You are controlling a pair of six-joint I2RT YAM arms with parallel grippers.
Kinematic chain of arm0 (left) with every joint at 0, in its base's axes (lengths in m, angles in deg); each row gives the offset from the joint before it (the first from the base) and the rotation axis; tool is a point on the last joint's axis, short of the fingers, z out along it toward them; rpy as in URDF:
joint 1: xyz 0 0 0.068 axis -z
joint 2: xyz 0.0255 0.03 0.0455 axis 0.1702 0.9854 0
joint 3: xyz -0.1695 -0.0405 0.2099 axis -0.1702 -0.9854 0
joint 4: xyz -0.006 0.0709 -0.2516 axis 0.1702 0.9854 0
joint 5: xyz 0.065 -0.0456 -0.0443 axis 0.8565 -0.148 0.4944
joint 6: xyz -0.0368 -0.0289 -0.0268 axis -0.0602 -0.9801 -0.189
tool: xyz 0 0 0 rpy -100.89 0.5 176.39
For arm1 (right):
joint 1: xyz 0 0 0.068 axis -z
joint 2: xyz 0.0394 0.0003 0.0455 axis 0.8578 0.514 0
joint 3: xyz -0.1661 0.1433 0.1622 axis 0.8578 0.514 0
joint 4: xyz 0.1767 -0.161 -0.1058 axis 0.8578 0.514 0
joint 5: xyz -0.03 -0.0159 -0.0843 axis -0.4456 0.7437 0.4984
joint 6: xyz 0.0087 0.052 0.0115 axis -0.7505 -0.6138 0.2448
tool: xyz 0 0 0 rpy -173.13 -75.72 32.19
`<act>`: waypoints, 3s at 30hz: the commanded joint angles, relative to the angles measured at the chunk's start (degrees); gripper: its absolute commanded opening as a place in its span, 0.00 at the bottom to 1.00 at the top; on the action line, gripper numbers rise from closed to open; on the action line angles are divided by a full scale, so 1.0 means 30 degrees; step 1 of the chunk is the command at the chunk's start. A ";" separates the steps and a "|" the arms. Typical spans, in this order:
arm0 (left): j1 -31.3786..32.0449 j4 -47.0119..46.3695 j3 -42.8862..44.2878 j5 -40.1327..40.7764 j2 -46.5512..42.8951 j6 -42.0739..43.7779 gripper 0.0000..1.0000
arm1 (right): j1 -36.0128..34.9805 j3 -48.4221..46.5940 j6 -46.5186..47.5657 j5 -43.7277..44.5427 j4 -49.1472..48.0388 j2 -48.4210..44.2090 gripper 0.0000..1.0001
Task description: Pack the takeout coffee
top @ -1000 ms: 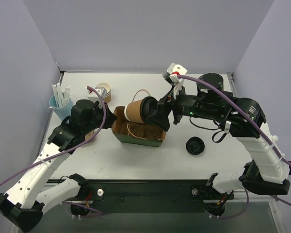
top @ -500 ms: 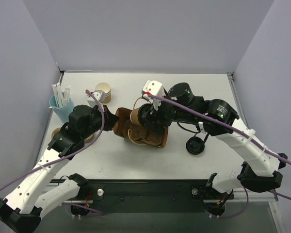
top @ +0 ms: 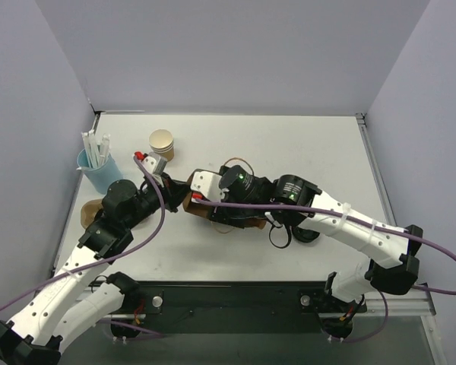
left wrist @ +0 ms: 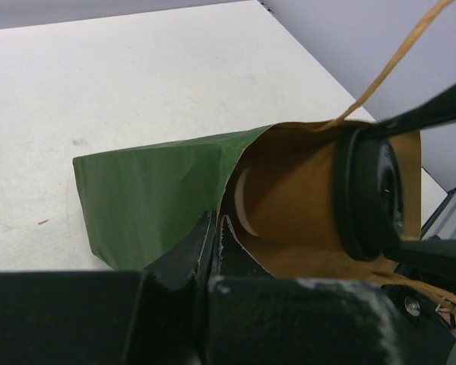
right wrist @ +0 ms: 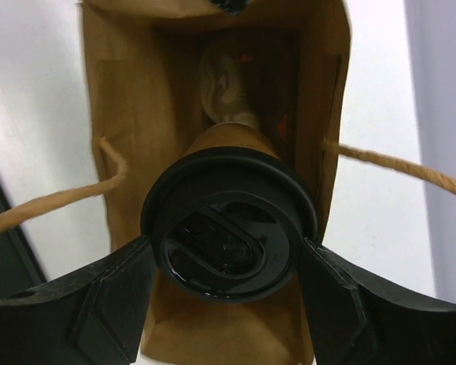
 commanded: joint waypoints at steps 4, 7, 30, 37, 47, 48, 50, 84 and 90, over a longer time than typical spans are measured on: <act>0.0081 -0.1127 -0.1037 -0.1655 -0.0700 0.0907 0.00 | -0.0846 0.4243 0.2283 0.4079 -0.3517 -0.0624 0.40; 0.0081 -0.1448 -0.2001 -0.1626 -0.1665 0.0936 0.00 | -0.0816 0.4829 0.2312 0.4429 -0.4047 -0.0626 0.40; -0.0094 -0.4025 -0.3501 0.0191 -0.1934 0.2139 0.00 | 0.1908 0.6731 0.4624 0.2701 -0.7826 -0.0597 0.36; -0.0241 -0.5316 -0.3531 0.0308 -0.1641 0.0120 0.00 | 0.2084 0.7381 0.5387 0.3520 -0.8910 -0.0216 0.36; -0.0270 -0.4321 -0.4261 -0.0249 -0.2548 -0.0822 0.00 | 0.2026 0.7087 0.8458 0.2351 -0.9673 0.0458 0.38; -0.0299 -0.4175 -0.4379 -0.0190 -0.2636 -0.0647 0.00 | 0.2026 0.7001 0.8696 0.2205 -0.9673 0.0545 0.38; -0.0358 -0.3795 -0.4409 -0.0364 -0.2578 -0.0383 0.00 | 0.2025 0.6825 0.9310 0.1736 -0.9731 0.0604 0.38; -0.2731 -0.2357 -0.1304 0.0391 -0.0585 -0.1027 0.00 | 0.2759 0.5885 1.3739 -0.2014 -0.7475 0.1425 0.32; -0.2731 -0.2706 -0.1800 -0.0392 -0.0908 0.0027 0.00 | 0.2933 0.6764 1.3795 -0.1665 -0.8877 0.1512 0.32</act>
